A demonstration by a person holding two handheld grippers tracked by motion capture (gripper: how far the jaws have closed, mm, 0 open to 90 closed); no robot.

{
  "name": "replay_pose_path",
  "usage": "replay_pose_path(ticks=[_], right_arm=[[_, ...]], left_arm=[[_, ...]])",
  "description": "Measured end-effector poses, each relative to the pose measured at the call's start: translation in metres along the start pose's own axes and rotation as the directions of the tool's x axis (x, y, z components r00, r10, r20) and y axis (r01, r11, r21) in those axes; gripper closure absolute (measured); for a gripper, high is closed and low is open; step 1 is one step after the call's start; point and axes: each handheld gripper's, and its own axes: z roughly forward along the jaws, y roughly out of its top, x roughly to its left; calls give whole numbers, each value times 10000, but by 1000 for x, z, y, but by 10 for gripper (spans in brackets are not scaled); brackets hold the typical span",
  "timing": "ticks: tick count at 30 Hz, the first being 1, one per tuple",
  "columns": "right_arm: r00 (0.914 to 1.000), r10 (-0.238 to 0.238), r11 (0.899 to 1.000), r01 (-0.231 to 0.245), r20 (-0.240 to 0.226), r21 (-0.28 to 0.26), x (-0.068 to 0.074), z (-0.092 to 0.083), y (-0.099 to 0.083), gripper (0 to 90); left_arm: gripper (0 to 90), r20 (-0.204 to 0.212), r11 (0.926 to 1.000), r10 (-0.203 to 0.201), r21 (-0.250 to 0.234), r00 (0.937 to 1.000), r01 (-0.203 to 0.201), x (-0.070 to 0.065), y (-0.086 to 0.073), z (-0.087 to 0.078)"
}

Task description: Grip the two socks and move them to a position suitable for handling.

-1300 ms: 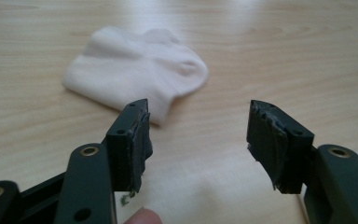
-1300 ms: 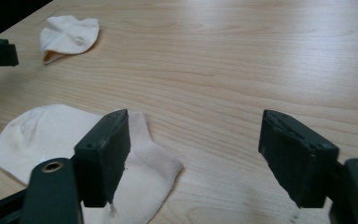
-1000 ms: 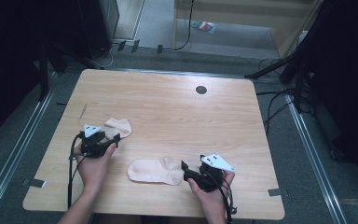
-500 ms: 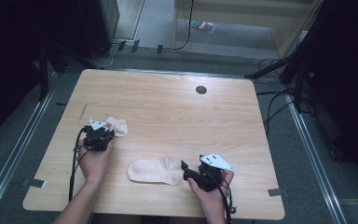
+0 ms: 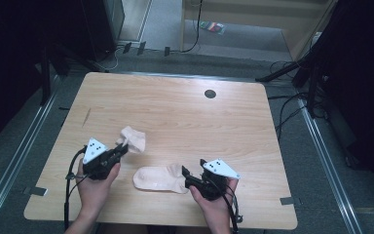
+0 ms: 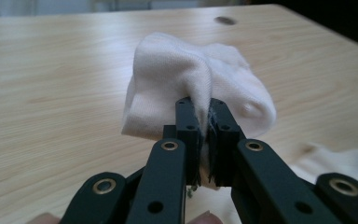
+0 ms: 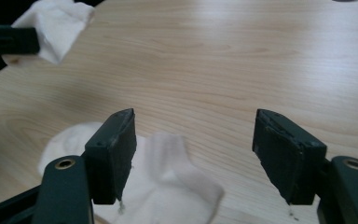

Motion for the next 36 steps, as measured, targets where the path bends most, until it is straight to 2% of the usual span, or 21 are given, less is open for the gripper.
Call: replay_pose_path(ticks=[3,4,5,7,10,11,13,17,18,20,21,22,24,26,28,29,30,31,32,33,36], right_arm=[[9976,8,9997,-24,-696,-234,13,-4,6,348],[9976,8,9997,-24,-696,-234,13,-4,6,348],[9939,66,9994,-102,-1100,-322,18,-6,8,373],[9912,100,9993,-147,-1317,-343,20,-7,9,382],[9761,469,9973,-579,-2121,-457,22,-4,13,436],[9728,548,9968,-664,-2249,-447,22,-3,14,444],[9659,729,9949,-879,-2484,-499,21,-2,16,457],[9538,1029,9919,-1195,-2823,-421,18,2,18,476],[9469,1261,9895,-1414,-2958,-306,16,5,19,482],[9204,1898,9801,-1980,-3418,113,13,11,20,505],[9204,1898,9801,-1980,-3418,113,13,11,20,505],[8978,2394,9700,-2375,-3696,515,10,17,21,626],[8918,2697,9623,-2638,-3632,666,8,20,24,764],[8920,2775,9601,-2714,-3568,680,8,22,27,828],[9001,2617,9646,-2562,-3483,628,10,28,33,879],[9122,2405,9704,-2333,-3318,622,15,36,40,885],[9122,2405,9704,-2333,-3318,622,15,36,40,885],[9231,2077,9780,-2017,-3236,524,22,44,48,887],[9231,2077,9780,-2017,-3236,524,22,44,48,887],[9369,1613,9869,-1546,-3100,465,34,54,59,888],[9439,1184,9928,-1072,-3083,532,47,65,70,888]], left_arm=[[855,614,9983,503,-328,9968,-483,-28,-4,-8],[856,614,9983,503,-328,9968,-483,-28,-4,-8],[855,957,9956,866,-451,9916,-826,-39,-6,-7],[855,1135,9929,1113,-557,9873,-1055,-45,-8,-6],[855,1455,9883,1379,-849,9797,-1265,-53,-11,-4],[855,1747,9857,1574,-876,9720,-1439,-57,-13,-2],[855,1900,9830,1739,-927,9663,-1587,-60,-15,-1],[855,2151,9819,1783,-1029,9602,-1593,-62,-18,1],[855,2180,9814,1822,-1002,9588,-1638,-63,-19,2],[855,2228,9806,1848,-1063,9572,-1646,-62,-20,3],[855,2228,9806,1848,-1063,9572,-1646,-62,-20,3],[854,2216,9799,1883,-1073,9568,-1680,-62,-19,3],[854,2167,9797,1897,-1068,9576,-1699,-60,-18,4],[853,2055,9802,1886,-1000,9603,-1711,-58,-15,6],[851,1837,9808,1842,-988,9656,-1683,-55,-12,8],[848,1601,9848,1643,-834,9733,-1525,-50,-9,10],[841,1601,9848,1643,-834,9733,-1525,-50,-9,10],[831,1341,9906,1284,-652,9826,-1205,-41,-7,14],[817,1341,9906,1284,-652,9826,-1205,-41,-7,14],[783,1206,9969,743,-338,9899,-707,-29,-7,18],[673,1004,9996,289,-83,9945,-282,-17,-12,20]])
